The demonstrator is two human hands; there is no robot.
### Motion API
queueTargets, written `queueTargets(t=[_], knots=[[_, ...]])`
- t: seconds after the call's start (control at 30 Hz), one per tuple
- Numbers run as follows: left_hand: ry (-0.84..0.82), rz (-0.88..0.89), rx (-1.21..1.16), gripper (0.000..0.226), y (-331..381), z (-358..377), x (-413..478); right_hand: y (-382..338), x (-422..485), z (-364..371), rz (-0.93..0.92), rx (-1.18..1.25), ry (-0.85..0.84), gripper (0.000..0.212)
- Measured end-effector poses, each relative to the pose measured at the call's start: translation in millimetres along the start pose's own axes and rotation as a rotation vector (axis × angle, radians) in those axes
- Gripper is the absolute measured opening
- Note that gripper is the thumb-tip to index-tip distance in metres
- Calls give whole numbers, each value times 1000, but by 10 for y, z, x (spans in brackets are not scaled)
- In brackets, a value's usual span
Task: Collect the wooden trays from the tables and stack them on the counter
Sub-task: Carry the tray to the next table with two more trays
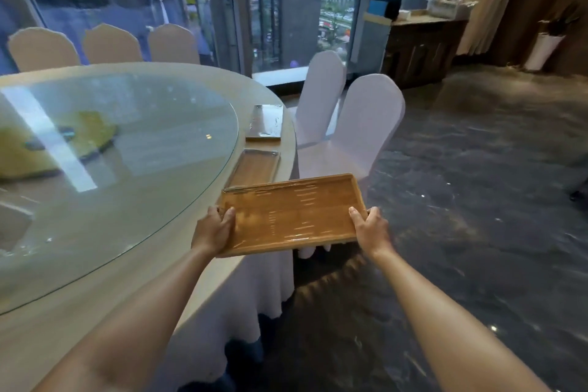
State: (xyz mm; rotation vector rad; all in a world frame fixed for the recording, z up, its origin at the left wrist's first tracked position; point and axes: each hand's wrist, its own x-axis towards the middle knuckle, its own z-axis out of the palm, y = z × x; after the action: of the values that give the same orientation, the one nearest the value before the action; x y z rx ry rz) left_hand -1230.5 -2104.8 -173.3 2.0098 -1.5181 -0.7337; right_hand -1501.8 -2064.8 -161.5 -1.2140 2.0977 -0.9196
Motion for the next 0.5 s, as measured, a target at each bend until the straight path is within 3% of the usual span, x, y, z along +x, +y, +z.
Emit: queueTargets(t=[0.5], knots=[[294, -355, 5, 52, 99, 812, 1835, -594, 2915, 936, -281, -267, -445, 49]])
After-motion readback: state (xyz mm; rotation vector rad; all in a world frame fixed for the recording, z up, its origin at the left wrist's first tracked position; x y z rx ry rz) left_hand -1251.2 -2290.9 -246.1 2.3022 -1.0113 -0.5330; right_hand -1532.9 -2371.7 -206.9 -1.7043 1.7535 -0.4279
